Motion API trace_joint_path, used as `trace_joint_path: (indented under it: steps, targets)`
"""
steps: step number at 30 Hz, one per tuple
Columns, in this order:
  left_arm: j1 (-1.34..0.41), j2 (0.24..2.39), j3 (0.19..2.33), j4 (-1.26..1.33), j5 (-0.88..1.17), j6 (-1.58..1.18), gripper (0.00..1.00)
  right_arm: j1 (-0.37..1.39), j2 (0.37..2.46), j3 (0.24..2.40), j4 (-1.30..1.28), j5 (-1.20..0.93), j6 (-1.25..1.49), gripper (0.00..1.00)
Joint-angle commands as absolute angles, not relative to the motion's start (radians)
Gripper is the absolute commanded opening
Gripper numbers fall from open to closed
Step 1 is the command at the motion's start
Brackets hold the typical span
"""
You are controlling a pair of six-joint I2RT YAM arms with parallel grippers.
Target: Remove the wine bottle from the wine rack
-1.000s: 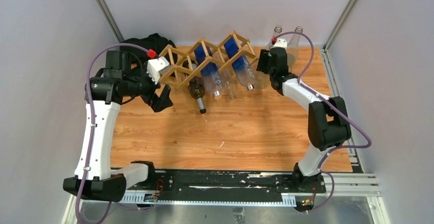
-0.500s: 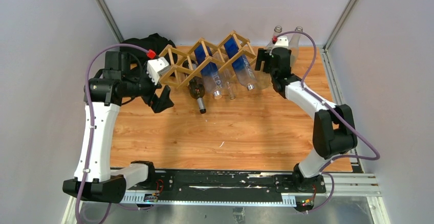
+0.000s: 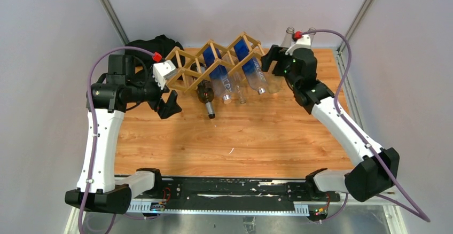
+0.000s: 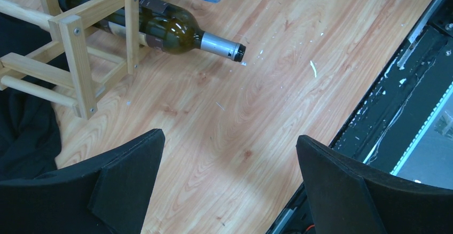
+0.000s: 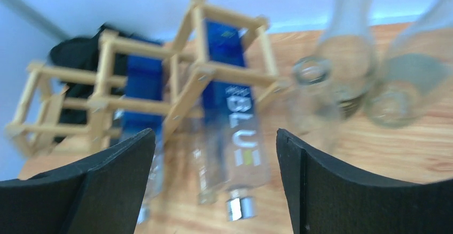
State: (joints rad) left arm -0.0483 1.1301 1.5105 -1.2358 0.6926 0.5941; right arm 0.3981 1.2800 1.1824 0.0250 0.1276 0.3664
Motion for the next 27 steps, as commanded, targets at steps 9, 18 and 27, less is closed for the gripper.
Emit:
trace_joint_path:
  steps: [9, 18, 27]
  targets:
    - [-0.053, 1.134, 1.529, -1.240, 0.721, 0.569, 1.00, 0.644, 1.495, 1.293, -0.183, -0.129, 0.492, 0.93]
    - [-0.052, 1.124, 1.523, -1.239, 0.742, 0.569, 1.00, 0.681, 1.688, 1.414, -0.188, -0.182, 0.516, 0.95]
    - [-0.052, 1.105, 1.507, -1.239, 0.742, 0.585, 1.00, 0.680, 1.837, 1.527, -0.195, -0.159, 0.513, 0.96]
